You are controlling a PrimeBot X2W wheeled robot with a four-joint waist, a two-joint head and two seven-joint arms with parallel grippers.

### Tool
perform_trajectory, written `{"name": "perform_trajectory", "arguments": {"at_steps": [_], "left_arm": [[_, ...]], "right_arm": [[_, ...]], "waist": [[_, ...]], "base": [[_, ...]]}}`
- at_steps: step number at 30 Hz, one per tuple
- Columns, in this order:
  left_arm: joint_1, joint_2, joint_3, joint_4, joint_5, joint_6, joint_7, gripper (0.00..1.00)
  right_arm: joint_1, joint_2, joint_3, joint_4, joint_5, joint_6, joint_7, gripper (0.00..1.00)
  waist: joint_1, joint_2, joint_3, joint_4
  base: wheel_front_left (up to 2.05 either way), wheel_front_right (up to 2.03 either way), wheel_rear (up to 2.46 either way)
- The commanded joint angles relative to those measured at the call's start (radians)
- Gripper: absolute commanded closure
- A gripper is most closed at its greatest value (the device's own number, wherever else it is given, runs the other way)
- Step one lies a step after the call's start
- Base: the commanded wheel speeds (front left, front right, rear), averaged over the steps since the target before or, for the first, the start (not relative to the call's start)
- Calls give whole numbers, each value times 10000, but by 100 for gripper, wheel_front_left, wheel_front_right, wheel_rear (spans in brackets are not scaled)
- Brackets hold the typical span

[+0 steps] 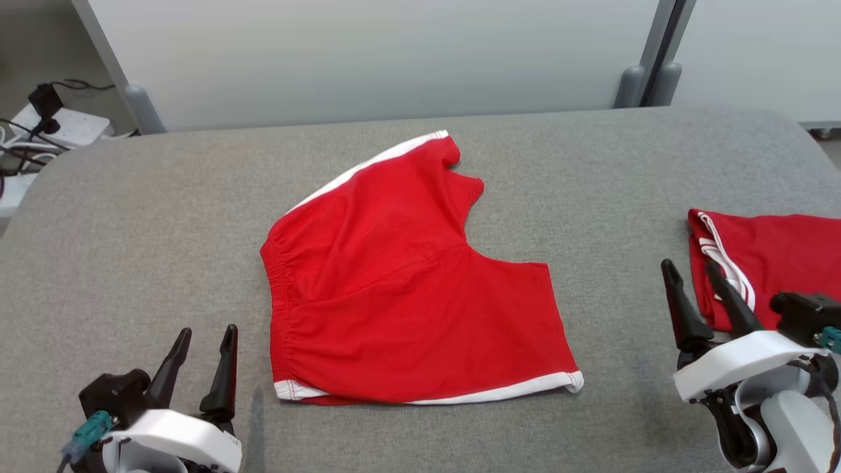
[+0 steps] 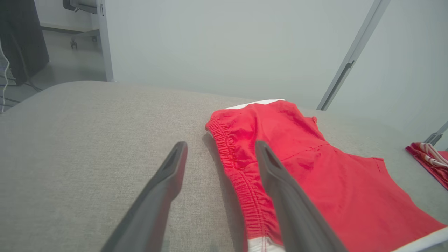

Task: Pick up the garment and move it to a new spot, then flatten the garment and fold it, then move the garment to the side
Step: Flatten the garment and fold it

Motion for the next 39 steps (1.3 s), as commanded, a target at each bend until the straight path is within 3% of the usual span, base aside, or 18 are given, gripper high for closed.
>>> {"name": "perform_trajectory", "arguments": {"at_steps": [1, 7, 15, 26, 39], "left_arm": [[-16, 39, 577, -303, 304, -66, -103, 0], [486, -459, 1371, -623, 1401, -68, -103, 0], [1146, -1052, 2427, -1760, 2494, -38, -103, 0], [1863, -1380, 2529, -2488, 3349, -54, -103, 0], [2014, -1433, 2198, -2447, 3162, -9, -103, 0]], "right_arm": [[96, 38, -252, -439, -538, 44, -179, 0], [1013, 648, -1125, -1365, -2463, 44, -183, 0], [1819, 1292, -1525, -2303, -3929, 44, -184, 0], [2376, 1640, -1507, -2227, -4602, 44, -185, 0], [2421, 1783, -1355, -1531, -4855, 44, -185, 0]], "waist": [[0, -1, -227, -22], [0, -1, -494, -21], [0, -1, -562, 34], [0, -1, -434, 157], [0, -1, -419, 132]], "base": [[0, 0, 0], [0, 0, 0], [0, 0, 0], [0, 0, 0], [0, 0, 0]]}}
